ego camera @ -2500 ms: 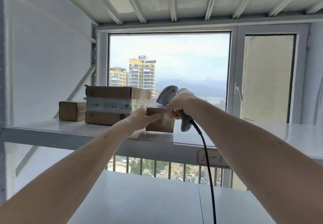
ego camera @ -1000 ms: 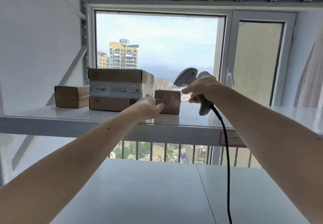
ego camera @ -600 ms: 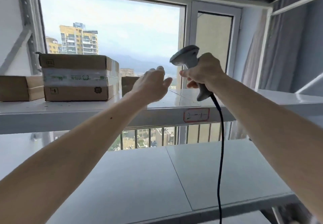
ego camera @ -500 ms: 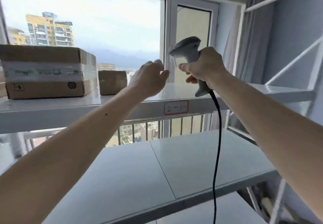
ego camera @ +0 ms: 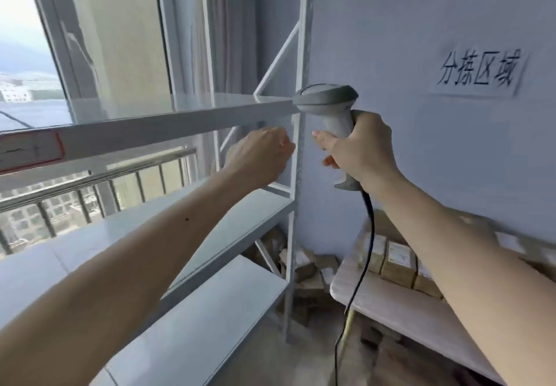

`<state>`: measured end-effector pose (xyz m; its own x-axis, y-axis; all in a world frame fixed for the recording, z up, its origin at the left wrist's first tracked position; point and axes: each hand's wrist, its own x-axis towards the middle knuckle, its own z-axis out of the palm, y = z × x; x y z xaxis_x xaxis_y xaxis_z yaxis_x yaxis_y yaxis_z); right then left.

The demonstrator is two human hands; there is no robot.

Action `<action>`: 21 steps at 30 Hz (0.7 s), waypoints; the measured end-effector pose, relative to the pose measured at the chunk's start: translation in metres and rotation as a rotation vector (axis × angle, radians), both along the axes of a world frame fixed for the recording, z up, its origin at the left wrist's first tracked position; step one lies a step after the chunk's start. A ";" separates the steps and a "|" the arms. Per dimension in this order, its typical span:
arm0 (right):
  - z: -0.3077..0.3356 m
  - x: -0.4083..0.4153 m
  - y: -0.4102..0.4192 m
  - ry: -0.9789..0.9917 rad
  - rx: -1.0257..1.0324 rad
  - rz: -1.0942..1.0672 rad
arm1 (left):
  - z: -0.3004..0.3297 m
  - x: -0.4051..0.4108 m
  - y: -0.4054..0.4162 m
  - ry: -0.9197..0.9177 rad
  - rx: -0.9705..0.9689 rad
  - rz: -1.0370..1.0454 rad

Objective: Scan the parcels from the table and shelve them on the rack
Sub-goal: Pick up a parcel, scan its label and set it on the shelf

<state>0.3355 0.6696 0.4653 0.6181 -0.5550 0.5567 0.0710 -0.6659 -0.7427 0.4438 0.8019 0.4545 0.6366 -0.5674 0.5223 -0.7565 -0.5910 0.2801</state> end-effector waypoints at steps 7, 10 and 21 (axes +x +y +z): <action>-0.053 -0.095 -0.150 0.122 0.064 -0.242 | -0.062 -0.062 -0.182 0.108 0.070 -0.267; -0.069 -0.140 -0.207 0.163 0.086 -0.331 | -0.081 -0.099 -0.254 0.145 0.082 -0.385; -0.103 -0.297 -0.365 0.200 0.159 -0.663 | -0.133 -0.222 -0.446 0.183 0.186 -0.618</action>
<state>0.0385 0.3044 0.3619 0.2036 -0.9147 0.3490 -0.4596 -0.4040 -0.7909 0.2222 0.3560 0.3216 0.2349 -0.9260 0.2955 -0.9214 -0.1153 0.3710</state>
